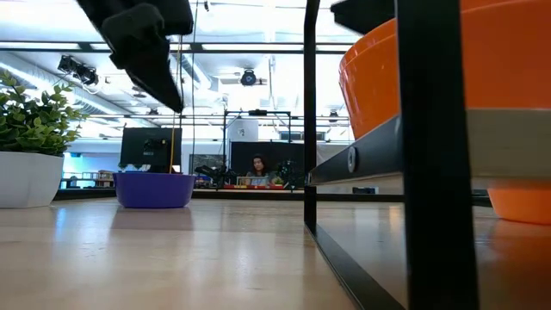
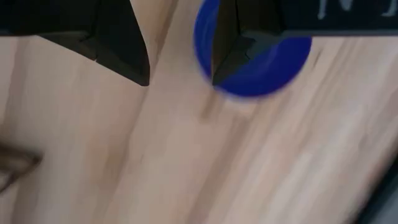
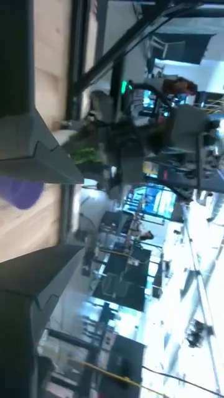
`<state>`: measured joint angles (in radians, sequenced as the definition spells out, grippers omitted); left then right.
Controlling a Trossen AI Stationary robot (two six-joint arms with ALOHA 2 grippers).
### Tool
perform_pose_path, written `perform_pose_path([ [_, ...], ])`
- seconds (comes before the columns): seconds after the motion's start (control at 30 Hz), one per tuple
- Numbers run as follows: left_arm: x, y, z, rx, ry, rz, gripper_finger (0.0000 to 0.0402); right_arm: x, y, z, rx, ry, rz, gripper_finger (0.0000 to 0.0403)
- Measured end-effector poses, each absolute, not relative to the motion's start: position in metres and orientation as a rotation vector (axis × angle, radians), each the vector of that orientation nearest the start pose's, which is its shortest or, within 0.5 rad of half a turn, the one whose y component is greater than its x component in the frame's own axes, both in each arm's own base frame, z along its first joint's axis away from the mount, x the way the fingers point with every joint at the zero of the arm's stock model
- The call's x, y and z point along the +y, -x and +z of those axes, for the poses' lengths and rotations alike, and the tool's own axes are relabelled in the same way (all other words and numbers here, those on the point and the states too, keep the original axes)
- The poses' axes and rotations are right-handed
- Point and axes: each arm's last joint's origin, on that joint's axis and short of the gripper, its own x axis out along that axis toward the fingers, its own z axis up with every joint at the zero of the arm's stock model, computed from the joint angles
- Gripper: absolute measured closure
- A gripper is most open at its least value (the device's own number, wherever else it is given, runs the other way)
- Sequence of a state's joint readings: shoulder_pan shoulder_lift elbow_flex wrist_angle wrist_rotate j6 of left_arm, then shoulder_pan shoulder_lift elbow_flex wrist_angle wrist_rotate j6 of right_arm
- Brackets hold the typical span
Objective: Pick & Place Mini bowls
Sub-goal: Stack the blue bowl on the blue bowl on the shelf
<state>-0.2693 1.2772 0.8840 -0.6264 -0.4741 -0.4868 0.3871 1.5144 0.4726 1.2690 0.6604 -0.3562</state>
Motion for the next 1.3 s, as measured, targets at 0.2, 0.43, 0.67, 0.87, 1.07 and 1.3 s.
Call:
perform_pose_path([
  [0.2, -0.033, -0.231, 0.236, 1.092, 0.202, 0.281, 0.0225, 0.076, -0.247, 0.192, -0.117, 0.192, -0.313, 0.0231],
  [0.43, -0.022, -0.241, 0.226, 1.162, 0.021, 0.130, 0.0225, 0.077, -0.245, 0.187, -0.103, 0.162, -0.300, 0.0231],
  [0.67, -0.018, -0.254, 0.202, 1.258, -0.032, 0.110, 0.0225, 0.084, -0.243, 0.182, -0.063, 0.157, -0.265, 0.0231],
  [0.87, -0.020, -0.263, 0.186, 1.299, -0.020, 0.090, 0.0225, 0.089, -0.241, 0.181, -0.056, 0.159, -0.244, 0.0231],
  [1.07, -0.019, -0.267, 0.174, 1.345, -0.053, 0.133, 0.0225, 0.090, -0.241, 0.179, -0.042, 0.141, -0.237, 0.0231],
  [1.3, -0.019, -0.270, 0.168, 1.355, -0.057, 0.135, 0.0254, 0.090, -0.241, 0.178, -0.037, 0.130, -0.230, 0.0231],
])
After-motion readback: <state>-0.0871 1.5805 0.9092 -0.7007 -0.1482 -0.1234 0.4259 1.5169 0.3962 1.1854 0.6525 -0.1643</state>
